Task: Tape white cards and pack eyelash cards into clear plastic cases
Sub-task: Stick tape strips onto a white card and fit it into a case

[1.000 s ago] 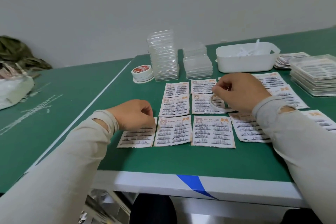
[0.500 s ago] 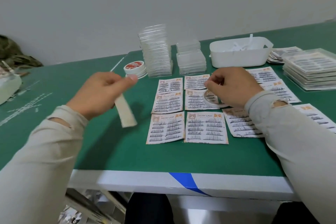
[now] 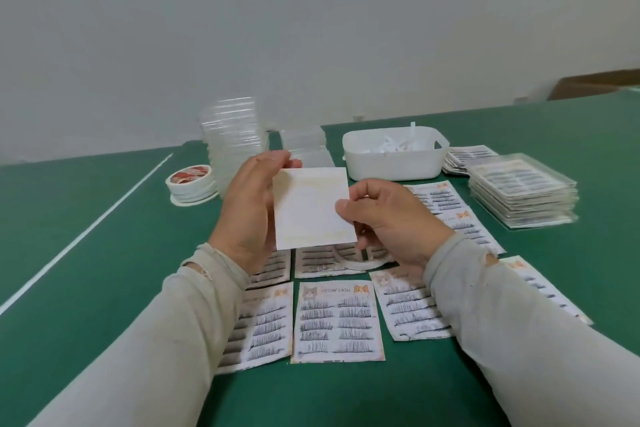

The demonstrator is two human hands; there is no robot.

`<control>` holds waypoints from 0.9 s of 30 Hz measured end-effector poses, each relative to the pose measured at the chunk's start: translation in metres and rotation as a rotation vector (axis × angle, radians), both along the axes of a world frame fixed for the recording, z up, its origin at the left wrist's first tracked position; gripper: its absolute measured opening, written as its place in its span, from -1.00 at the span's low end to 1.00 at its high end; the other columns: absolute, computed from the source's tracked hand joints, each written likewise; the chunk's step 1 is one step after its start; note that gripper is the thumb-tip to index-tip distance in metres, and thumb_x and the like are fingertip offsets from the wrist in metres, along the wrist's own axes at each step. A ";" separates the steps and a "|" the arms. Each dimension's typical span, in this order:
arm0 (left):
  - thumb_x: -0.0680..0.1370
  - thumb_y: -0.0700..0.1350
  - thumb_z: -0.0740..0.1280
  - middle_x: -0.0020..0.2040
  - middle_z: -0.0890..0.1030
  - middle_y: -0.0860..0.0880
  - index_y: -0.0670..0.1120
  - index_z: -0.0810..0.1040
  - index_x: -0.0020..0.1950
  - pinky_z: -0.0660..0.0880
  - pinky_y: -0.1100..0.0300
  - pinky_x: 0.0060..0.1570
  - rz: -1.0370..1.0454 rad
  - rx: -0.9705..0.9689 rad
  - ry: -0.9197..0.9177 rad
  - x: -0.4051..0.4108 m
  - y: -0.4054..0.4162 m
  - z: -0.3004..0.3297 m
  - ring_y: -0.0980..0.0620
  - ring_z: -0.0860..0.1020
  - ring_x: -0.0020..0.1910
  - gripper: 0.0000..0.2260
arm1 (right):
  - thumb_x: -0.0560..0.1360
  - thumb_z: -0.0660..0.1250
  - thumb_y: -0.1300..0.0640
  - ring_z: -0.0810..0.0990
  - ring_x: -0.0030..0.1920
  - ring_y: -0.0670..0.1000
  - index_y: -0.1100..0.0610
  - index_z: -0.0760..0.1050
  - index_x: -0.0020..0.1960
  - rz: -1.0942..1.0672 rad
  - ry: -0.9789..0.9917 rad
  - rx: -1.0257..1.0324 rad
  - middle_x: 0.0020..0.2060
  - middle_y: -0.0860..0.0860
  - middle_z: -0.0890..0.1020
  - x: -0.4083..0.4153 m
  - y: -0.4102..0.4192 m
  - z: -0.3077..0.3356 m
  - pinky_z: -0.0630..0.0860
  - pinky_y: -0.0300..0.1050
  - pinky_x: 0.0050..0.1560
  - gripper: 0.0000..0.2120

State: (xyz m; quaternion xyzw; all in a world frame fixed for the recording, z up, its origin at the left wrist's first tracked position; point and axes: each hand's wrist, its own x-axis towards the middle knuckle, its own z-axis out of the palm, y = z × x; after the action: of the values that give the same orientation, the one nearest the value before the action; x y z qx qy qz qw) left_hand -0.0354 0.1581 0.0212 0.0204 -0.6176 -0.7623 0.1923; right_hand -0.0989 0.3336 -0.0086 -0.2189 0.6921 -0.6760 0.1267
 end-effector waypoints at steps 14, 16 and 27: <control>0.65 -0.26 0.30 0.16 0.69 0.06 0.04 0.50 0.36 0.62 0.12 0.13 -0.110 -0.342 -0.034 -0.015 -0.017 -0.045 0.05 0.66 0.16 -0.68 | 0.57 0.37 0.21 0.57 -0.39 -0.05 -0.03 0.52 -0.07 -0.255 0.353 0.197 -0.38 -0.09 0.60 -0.003 -0.006 0.001 0.60 -0.17 -0.29 -0.86; 0.65 -0.27 0.28 0.10 0.70 0.11 0.08 0.49 0.31 0.66 0.16 -0.09 -0.109 -0.286 -0.018 -0.014 -0.014 -0.045 0.08 0.68 0.08 -0.68 | 0.57 0.36 0.15 0.60 -0.29 0.03 -0.04 0.47 -0.06 -0.271 0.491 0.331 -0.28 -0.07 0.63 -0.007 -0.006 0.008 0.60 -0.08 -0.18 -0.89; 0.60 -0.26 0.25 0.15 0.56 0.15 0.26 0.44 0.17 0.69 0.00 -0.19 0.194 -0.068 0.029 -0.024 -0.021 -0.042 0.03 0.66 0.00 -0.62 | 0.51 0.42 -0.03 0.59 -0.21 -0.19 -0.10 0.62 -0.15 -0.063 0.562 0.650 -0.24 -0.20 0.66 -0.005 0.016 0.007 0.49 -0.26 -0.17 -0.93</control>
State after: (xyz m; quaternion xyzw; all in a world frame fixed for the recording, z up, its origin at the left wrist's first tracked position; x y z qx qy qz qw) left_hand -0.0593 0.1371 -0.0211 0.0626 -0.6353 -0.7190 0.2748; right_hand -0.1042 0.3494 -0.0018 -0.3219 0.8831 -0.3405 -0.0253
